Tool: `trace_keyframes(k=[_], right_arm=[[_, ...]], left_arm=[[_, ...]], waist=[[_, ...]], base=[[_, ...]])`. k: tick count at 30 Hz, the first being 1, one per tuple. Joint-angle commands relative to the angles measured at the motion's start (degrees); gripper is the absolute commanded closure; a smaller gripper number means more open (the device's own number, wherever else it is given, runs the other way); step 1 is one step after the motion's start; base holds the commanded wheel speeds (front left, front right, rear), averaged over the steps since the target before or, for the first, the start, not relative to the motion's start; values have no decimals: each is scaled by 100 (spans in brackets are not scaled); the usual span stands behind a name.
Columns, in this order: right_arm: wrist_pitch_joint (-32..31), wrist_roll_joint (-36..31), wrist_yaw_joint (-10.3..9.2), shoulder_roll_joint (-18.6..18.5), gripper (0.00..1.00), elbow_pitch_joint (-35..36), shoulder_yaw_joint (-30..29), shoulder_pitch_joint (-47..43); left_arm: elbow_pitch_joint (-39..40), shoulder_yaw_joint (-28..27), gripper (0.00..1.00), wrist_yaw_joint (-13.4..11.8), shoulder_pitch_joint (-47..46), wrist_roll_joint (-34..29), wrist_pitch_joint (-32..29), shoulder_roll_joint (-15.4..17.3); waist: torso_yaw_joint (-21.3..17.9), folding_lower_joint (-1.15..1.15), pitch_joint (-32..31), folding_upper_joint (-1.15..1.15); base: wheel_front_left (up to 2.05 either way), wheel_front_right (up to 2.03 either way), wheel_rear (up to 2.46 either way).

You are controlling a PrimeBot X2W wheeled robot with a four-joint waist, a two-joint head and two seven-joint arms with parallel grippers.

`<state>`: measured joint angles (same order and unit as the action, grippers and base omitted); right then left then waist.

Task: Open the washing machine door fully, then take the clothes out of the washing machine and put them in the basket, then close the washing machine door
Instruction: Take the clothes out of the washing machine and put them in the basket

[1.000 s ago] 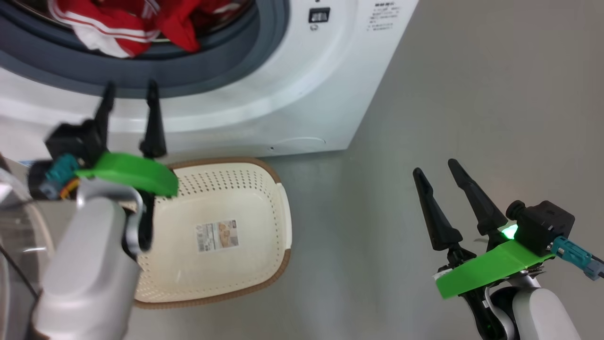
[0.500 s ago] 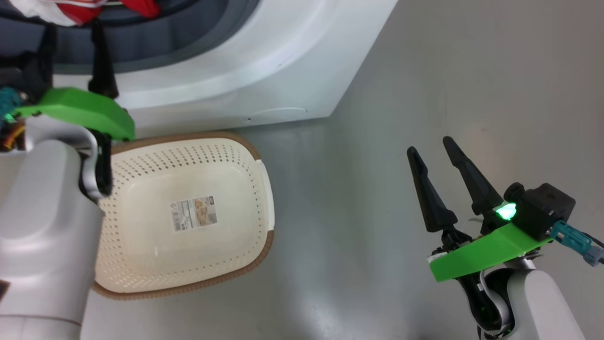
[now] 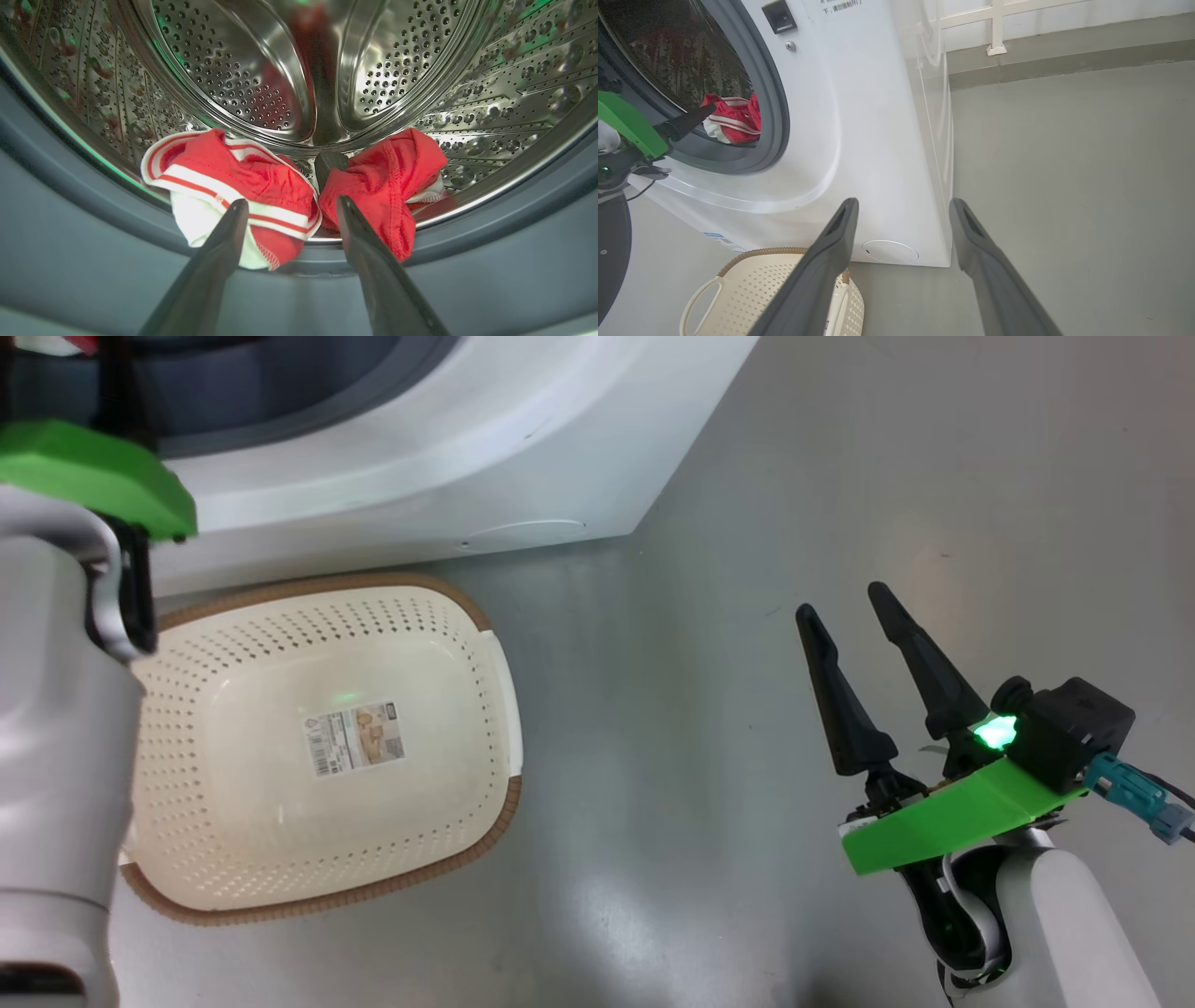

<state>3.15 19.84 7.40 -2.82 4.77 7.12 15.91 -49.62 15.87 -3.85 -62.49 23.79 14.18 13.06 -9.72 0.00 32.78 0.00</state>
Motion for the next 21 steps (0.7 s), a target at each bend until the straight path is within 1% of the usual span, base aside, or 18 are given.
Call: trace_keyframes(k=[1, 6, 21], right_arm=[[56, 51, 9, -6, 0, 122, 170, 30], [82, 68, 9, -6, 0, 95, 209, 68], [183, 136, 9, -6, 0, -53, 331, 143]], left_arm=[[35, -79, 0, -41, -212, -69, 32, 307], [-190, -19, 0, -84, -483, -144, 21, 360], [-988, 157, 0, -486, -1072, -322, -53, 401]], waist=[[-44, 0, 51, 0], [-106, 0, 131, 0], [-204, 0, 224, 0]], base=[[0, 0, 0], [0, 0, 0], [0, 0, 0]])
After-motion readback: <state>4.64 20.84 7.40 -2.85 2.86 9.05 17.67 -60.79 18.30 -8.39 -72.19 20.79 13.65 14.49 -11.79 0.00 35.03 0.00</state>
